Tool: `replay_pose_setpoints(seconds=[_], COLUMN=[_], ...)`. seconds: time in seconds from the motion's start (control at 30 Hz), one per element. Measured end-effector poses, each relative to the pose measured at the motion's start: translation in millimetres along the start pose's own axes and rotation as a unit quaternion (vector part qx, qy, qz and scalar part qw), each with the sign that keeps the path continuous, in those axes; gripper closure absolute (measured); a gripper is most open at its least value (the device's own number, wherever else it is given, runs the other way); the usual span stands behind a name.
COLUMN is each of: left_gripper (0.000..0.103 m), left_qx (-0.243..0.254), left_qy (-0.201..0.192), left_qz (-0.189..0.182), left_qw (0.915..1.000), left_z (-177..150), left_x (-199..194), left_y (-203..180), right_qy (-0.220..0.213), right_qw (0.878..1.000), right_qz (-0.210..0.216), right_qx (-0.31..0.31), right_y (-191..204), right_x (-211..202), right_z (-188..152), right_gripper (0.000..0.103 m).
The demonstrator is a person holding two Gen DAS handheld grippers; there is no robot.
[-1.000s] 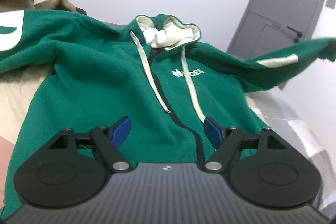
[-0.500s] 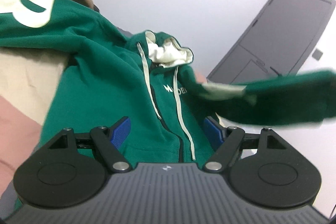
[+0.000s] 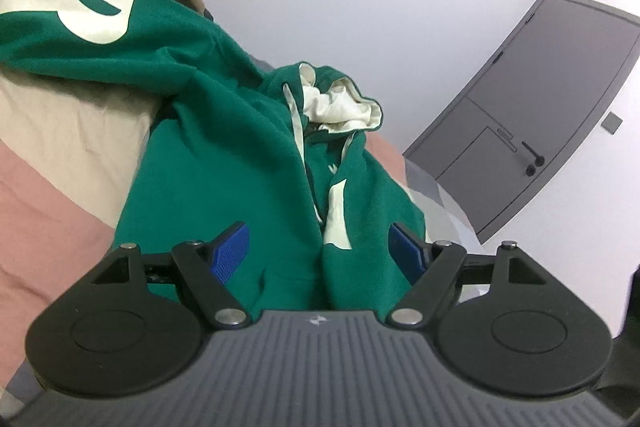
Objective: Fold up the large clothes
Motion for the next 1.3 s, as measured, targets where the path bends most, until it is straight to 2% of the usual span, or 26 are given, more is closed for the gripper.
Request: replay_pose_setpoints(seconds=[0.07,0.13,0.17,0.2,0.27,0.33,0.4,0.47,0.5,0.6,0.67,0.73,0.83,0.93,0.97,1.03,1.07,1.1,1.17,1.23,1.3], left_gripper=[0.023,0.023,0.023,0.023,0.023,0.023,0.023,0.023,0.023,0.023,0.023,0.023,0.023,0.023,0.023,0.023,0.023,0.023,0.023,0.023,0.023], left_qx=[0.002,0.007,0.009,0.010,0.014,0.018,0.018,0.020,0.023,0.024,0.027,0.030,0.036,0.034,0.033,0.036,0.041,0.046,0.055,0.060,0.062], left_qy=[0.003,0.005,0.005,0.005,0.003,0.003,0.007,0.009,0.012,0.018,0.020,0.015,0.010,0.008,0.008,0.006,0.004,0.002,-0.002,-0.002,0.003], left_qz=[0.000,0.003,0.005,0.006,0.009,0.012,0.013,0.014,0.014,0.009,0.006,0.007,0.008,0.012,0.012,0.011,0.008,0.005,0.001,-0.003,-0.014], left_qw=[1.0000,1.0000,0.9999,0.9999,0.9999,0.9998,0.9997,0.9996,0.9995,0.9995,0.9994,0.9994,0.9993,0.9993,0.9993,0.9993,0.9991,0.9989,0.9985,0.9982,0.9980], left_z=[-1.1,-1.9,-2.2,-2.3,-2.6,-3.4,-4.6,-6.4,-7.5,-12.4,-15.6,-18.5,-21.8,-25.4,-25.8,-27.1,-27.4,-27.6,-28.2,-28.4,-29.6], left_x=[2.4,3.8,5.9,6.5,8.5,11.6,16.0,21.2,24.3,33.2,38.7,43.4,51.0,59.7,61.7,65.8,67.5,68.8,72.1,75.6,80.9], left_y=[-0.4,-1.5,-2.0,-2.4,-3.2,-4.6,-4.8,-5.0,-5.2,-6.4,-8.2,-10.8,-12.9,-11.4,-10.8,-11.2,-12.3,-13.5,-15.8,-18.2,-20.7], right_qy=[0.004,0.007,0.000,-0.010,-0.028,-0.056,-0.085,-0.108,-0.115,-0.117,-0.116,-0.117,-0.126,-0.154,-0.165,-0.186,-0.198,-0.210,-0.246,-0.275,-0.287], right_qw=[1.000,1.000,0.999,0.999,0.996,0.993,0.989,0.984,0.980,0.965,0.953,0.942,0.937,0.936,0.935,0.935,0.934,0.933,0.928,0.919,0.909], right_qz=[0.003,0.017,0.020,0.028,0.045,0.036,0.009,-0.037,-0.068,-0.128,-0.140,-0.129,-0.135,-0.103,-0.093,-0.088,-0.089,-0.088,-0.096,-0.107,-0.137], right_qx=[0.004,0.021,0.033,0.044,0.068,0.092,0.119,0.139,0.150,0.199,0.242,0.287,0.296,0.300,0.299,0.290,0.286,0.280,0.262,0.262,0.269], right_y=[-6.9,-15.0,-20.6,-26.8,-42.2,-63.1,-90.5,-124.8,-146.6,-208.3,-243.3,-267.3,-285.9,-295.9,-300.9,-307.2,-310.1,-311.8,-317.5,-327.3,-340.9], right_x=[2.0,1.7,-2.6,-7.9,-14.8,-22.2,-26.0,-21.4,-15.1,9.2,25.2,42.2,66.3,82.7,86.0,89.8,89.6,89.1,79.7,68.4,61.9], right_z=[-3.7,-4.1,-2.2,-0.3,8.0,14.8,21.2,25.7,26.5,21.9,15.3,8.2,3.2,7.6,11.3,19.8,24.9,29.1,36.0,38.2,35.5], right_gripper=[0.081,0.062,0.046,0.038,0.037,0.037,0.033,0.032,0.032,0.032,0.032,0.030,0.031,0.032,0.038,0.061,0.080,0.086,0.088,0.089,0.089])
Point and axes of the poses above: each gripper's, at about its wrist camera, not at the fingertips, and x roughly the way its jaws point, y to its left, z to its top, the point moved 2 cm from there along x, roughly the way its jaws point, and after that the axes turned 12 degrees about -y, right-handed, at the moved point
